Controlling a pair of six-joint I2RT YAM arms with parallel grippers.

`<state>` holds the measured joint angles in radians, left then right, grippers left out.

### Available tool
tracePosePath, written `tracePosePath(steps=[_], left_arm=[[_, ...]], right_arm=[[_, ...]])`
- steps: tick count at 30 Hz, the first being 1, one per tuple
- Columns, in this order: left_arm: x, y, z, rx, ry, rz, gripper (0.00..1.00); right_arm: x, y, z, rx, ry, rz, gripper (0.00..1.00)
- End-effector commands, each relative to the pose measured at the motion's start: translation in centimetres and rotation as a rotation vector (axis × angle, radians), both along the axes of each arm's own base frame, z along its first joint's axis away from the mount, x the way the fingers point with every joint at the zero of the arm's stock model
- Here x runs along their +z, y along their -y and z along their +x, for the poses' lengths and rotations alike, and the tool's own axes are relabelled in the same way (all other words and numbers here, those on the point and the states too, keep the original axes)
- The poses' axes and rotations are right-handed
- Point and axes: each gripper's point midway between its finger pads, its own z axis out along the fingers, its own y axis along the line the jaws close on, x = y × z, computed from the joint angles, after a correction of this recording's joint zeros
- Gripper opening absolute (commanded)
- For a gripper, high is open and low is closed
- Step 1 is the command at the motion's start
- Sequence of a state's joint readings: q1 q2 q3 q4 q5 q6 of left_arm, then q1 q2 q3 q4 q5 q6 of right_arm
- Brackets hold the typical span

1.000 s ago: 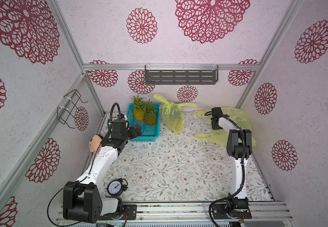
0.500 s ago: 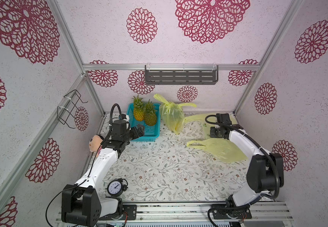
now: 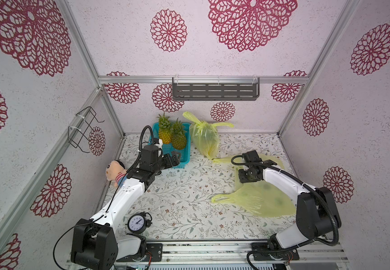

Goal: Place the pineapple into a plastic bag & tie a knot
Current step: Move the plastic bag to the center of the board, then pick up the plastic bag at the center of the board.

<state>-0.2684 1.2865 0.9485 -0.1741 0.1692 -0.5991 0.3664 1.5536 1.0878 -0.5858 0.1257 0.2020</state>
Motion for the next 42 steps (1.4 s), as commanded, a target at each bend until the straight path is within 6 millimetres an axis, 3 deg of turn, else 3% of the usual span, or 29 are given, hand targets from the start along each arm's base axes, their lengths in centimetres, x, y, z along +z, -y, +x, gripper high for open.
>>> tracePosePath(steps=[1, 6, 13, 16, 19, 22, 23, 30, 35, 42], left_arm=[[1.4, -0.1, 0.1, 0.011, 0.046, 0.001, 0.97], [1.1, -0.4, 0.1, 0.016, 0.040, 0.019, 0.97], [0.6, -0.5, 0.0, 0.017, 0.029, 0.031, 0.97], [0.7, -0.5, 0.1, 0.018, 0.032, 0.034, 0.97], [0.6, -0.6, 0.3, 0.023, 0.035, 0.042, 0.97], [0.7, -0.7, 0.5, 0.025, 0.035, 0.045, 0.97], [0.7, -0.6, 0.5, 0.025, 0.032, 0.045, 0.97], [0.4, -1.1, 2.6, 0.034, 0.002, 0.023, 0.97], [0.5, -2.0, 5.1, 0.050, -0.001, 0.028, 0.97], [1.3, -3.9, 8.8, 0.088, 0.016, 0.047, 0.97]], right_arm=[[1.8, 0.9, 0.8, -0.016, 0.038, -0.133, 0.54], [1.6, 0.3, 1.1, 0.002, 0.019, -0.227, 0.57], [-0.8, 1.5, 0.6, -0.063, -0.026, -0.319, 0.54], [-1.9, 0.7, 0.9, -0.049, -0.029, -0.284, 0.47], [-1.8, 0.3, 2.0, -0.047, 0.017, -0.277, 0.31], [-0.2, 0.6, 2.5, -0.065, 0.084, -0.272, 0.02], [0.7, 0.7, 2.5, -0.069, 0.119, -0.256, 0.00], [5.6, 0.2, 0.3, 0.010, 0.338, -0.036, 0.00], [8.7, 1.1, -0.2, -0.014, 0.465, 0.112, 0.00], [10.8, 1.2, -0.5, 0.009, 0.555, 0.260, 0.00]])
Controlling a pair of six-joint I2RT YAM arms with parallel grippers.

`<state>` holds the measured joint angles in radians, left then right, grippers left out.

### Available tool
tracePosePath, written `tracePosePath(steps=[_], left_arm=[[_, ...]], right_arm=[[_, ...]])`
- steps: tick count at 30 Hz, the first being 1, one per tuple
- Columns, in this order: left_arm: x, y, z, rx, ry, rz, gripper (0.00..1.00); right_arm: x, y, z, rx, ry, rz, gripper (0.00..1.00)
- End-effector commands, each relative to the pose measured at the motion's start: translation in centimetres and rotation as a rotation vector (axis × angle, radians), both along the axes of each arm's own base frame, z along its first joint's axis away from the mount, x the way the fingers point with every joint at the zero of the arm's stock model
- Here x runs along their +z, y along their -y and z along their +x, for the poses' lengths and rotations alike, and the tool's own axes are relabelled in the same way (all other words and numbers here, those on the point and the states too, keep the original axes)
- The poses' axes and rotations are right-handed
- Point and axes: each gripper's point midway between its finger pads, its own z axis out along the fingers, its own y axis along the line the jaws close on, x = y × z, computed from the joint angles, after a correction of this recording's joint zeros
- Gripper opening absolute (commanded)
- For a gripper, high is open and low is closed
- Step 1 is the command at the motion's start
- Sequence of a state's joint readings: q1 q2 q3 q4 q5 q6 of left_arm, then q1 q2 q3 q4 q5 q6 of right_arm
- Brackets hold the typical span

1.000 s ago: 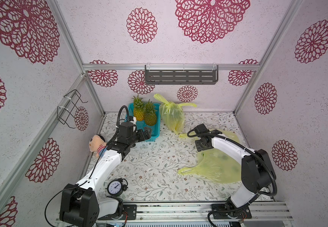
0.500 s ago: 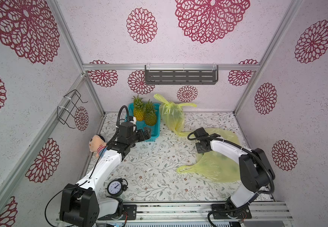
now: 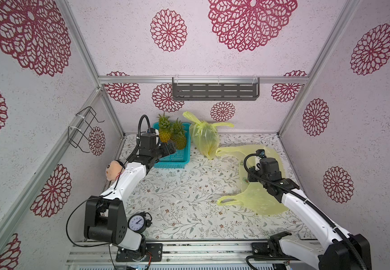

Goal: Place the pineapple into a plastic bag & tie a knot
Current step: Pick up the plastic bag at the center of the board, then pick up the pineapple from the basket.

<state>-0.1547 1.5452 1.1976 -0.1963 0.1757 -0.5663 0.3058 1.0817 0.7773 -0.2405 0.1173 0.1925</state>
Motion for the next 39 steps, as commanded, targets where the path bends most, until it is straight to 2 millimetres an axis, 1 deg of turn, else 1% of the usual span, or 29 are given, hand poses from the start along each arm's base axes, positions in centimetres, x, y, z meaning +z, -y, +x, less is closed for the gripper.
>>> tracePosePath(steps=[1, 3, 5, 7, 8, 9, 10, 13, 14, 15, 17, 22, 26, 30, 33, 34, 36, 38, 39], left_arm=[[1.2, -0.9, 1.9, 0.008, 0.034, 0.028, 0.97], [1.4, -1.4, 3.2, 0.029, 0.033, 0.045, 0.97], [1.7, -1.4, 4.6, 0.013, 0.044, 0.050, 0.98], [1.4, -0.8, 6.1, -0.018, 0.023, 0.058, 0.99], [1.4, -0.2, 6.8, -0.047, 0.021, 0.051, 0.99], [0.9, 0.2, 7.3, -0.069, 0.013, 0.046, 0.99], [1.0, 0.6, 7.9, -0.081, 0.015, 0.035, 0.99], [0.4, 1.3, 9.7, -0.096, 0.002, 0.020, 0.99], [0.8, 1.6, 10.2, -0.101, 0.011, 0.019, 0.99], [-0.8, 1.9, 11.0, -0.105, -0.017, 0.021, 0.99], [-0.9, 2.5, 12.3, -0.109, -0.009, 0.020, 1.00], [-1.9, 2.7, 15.5, -0.062, -0.019, 0.017, 0.89], [-2.4, 3.1, 17.4, -0.060, -0.016, 0.018, 0.87], [-2.5, 3.3, 18.5, -0.069, 0.002, 0.017, 0.87], [-2.4, 3.5, 19.0, -0.079, 0.022, 0.016, 0.84], [-2.3, 3.7, 19.1, -0.087, 0.030, 0.013, 0.80], [-2.2, 4.1, 19.3, -0.108, 0.042, 0.006, 0.63], [-1.9, 4.3, 19.4, -0.116, 0.049, 0.005, 0.41], [-1.9, 4.3, 19.4, -0.117, 0.052, 0.008, 0.33]], right_arm=[[2.4, -1.1, 0.5, 0.065, 0.087, 0.084, 0.00], [2.5, -1.3, 0.5, 0.073, 0.083, 0.100, 0.00], [2.6, -1.5, 0.6, 0.080, 0.077, 0.116, 0.00], [2.4, -1.7, 0.7, 0.082, 0.064, 0.120, 0.00], [2.3, -1.7, 0.7, 0.082, 0.058, 0.124, 0.00], [2.3, -1.7, 0.8, 0.080, 0.056, 0.126, 0.00], [2.3, -1.8, 0.9, 0.079, 0.055, 0.129, 0.00], [2.3, -2.0, 1.0, 0.085, 0.050, 0.143, 0.00], [2.2, -2.1, 1.1, 0.087, 0.048, 0.147, 0.00], [2.1, -2.3, 1.2, 0.089, 0.043, 0.151, 0.00], [2.1, -2.6, 1.4, 0.099, 0.038, 0.163, 0.00], [1.7, -3.0, 1.8, 0.104, 0.028, 0.182, 0.00], [1.4, -3.2, 2.0, 0.104, 0.021, 0.194, 0.00], [1.2, -3.2, 2.2, 0.103, 0.017, 0.199, 0.00], [1.0, -3.4, 2.3, 0.105, 0.010, 0.204, 0.00], [1.0, -3.5, 2.4, 0.107, 0.011, 0.206, 0.00], [0.9, -3.5, 2.4, 0.108, 0.007, 0.208, 0.00], [0.9, -3.5, 2.6, 0.103, 0.010, 0.210, 0.00], [0.9, -3.5, 2.6, 0.102, 0.011, 0.211, 0.00]])
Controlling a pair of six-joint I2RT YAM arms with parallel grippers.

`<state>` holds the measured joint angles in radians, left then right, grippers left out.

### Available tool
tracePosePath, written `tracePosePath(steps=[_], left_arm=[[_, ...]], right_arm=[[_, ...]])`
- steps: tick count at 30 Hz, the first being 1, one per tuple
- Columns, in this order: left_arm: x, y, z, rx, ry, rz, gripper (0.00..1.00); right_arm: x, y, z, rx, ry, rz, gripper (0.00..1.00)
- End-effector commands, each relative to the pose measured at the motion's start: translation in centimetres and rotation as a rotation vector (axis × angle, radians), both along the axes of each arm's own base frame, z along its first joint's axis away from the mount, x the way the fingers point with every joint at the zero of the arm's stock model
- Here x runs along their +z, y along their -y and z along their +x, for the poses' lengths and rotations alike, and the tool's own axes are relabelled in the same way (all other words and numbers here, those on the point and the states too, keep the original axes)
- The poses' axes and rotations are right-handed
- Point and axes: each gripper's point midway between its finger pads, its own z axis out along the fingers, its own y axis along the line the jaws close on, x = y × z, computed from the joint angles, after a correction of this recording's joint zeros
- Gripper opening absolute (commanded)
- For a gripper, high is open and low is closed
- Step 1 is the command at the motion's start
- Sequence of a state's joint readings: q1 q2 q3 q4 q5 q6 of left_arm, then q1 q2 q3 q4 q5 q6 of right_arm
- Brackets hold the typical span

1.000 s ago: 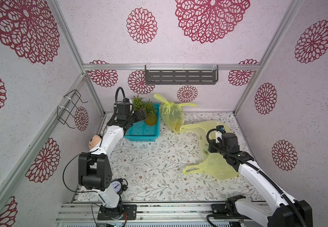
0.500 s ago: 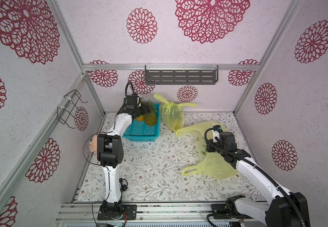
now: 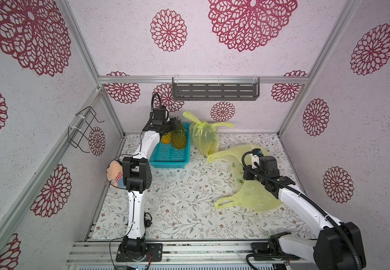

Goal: Place the pineapple into a plastic bag & tie a knot
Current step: Pick up the pineapple from the basket.

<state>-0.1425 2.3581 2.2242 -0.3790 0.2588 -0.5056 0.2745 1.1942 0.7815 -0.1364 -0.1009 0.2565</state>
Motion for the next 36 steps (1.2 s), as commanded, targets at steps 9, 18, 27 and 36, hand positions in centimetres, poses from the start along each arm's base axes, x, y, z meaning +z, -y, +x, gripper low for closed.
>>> tracePosePath(steps=[9, 18, 27, 36], left_arm=[[5.4, 0.3, -1.1, -0.037, 0.123, 0.033, 0.00], [15.7, -1.8, -9.3, 0.034, 0.319, 0.036, 0.00], [19.2, -1.3, -19.5, -0.002, 0.352, 0.017, 0.00], [23.1, 5.9, -26.6, -0.277, 0.380, -0.210, 0.00]], right_arm=[[2.8, 0.6, 1.4, -0.074, 0.068, 0.042, 0.00], [3.0, 0.8, 1.7, -0.113, 0.044, 0.082, 0.00], [2.5, -1.0, 2.2, -0.058, -0.039, 0.140, 0.00], [2.2, -3.6, 2.0, 0.038, -0.145, 0.234, 0.00]])
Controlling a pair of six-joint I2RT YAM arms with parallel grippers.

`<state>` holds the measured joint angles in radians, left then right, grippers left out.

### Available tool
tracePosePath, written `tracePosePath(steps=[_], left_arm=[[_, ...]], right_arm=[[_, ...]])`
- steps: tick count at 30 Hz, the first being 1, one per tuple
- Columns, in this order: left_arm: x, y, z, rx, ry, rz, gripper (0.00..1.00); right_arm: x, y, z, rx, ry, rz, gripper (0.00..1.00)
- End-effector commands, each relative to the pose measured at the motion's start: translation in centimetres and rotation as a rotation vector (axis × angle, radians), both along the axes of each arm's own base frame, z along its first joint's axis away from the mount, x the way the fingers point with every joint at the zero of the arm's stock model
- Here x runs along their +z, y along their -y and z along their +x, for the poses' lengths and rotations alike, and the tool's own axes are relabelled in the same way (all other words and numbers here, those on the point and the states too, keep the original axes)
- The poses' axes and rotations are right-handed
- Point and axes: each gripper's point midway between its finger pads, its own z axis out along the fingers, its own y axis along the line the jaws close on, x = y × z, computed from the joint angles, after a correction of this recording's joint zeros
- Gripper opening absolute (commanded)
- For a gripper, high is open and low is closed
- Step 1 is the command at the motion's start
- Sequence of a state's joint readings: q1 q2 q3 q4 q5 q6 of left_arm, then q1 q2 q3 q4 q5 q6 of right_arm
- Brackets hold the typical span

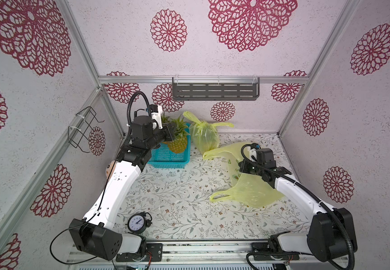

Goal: Place the pineapple into a plastic bag & tie a knot
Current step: Pick up the pineapple from the basket, then place the pineapple in the plastic bag.

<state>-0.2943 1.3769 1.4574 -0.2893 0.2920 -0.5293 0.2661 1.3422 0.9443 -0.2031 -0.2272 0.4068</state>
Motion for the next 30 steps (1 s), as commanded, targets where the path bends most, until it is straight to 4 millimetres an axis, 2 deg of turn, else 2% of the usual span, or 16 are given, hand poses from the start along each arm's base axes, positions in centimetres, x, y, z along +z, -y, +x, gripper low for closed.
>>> tracePosePath(steps=[1, 8, 16, 22, 30], left_arm=[[3.8, 2.9, -2.5, -0.143, 0.095, -0.126, 0.00], [5.0, 8.0, -5.0, -0.332, 0.143, -0.203, 0.00], [5.5, 12.2, -6.0, -0.447, 0.200, -0.256, 0.00], [6.7, 13.0, -6.8, -0.470, 0.295, -0.273, 0.00], [4.4, 13.3, -6.7, -0.476, 0.311, -0.293, 0.00]], right_arm=[[1.4, -1.4, -0.3, 0.050, -0.027, 0.078, 0.00], [2.4, -2.9, -0.6, 0.114, -0.060, 0.148, 0.00], [5.1, -4.8, -1.1, 0.167, -0.079, 0.285, 0.00], [7.3, -5.9, -1.3, 0.199, -0.084, 0.392, 0.00], [11.2, -7.1, -1.9, 0.259, -0.065, 0.566, 0.00]])
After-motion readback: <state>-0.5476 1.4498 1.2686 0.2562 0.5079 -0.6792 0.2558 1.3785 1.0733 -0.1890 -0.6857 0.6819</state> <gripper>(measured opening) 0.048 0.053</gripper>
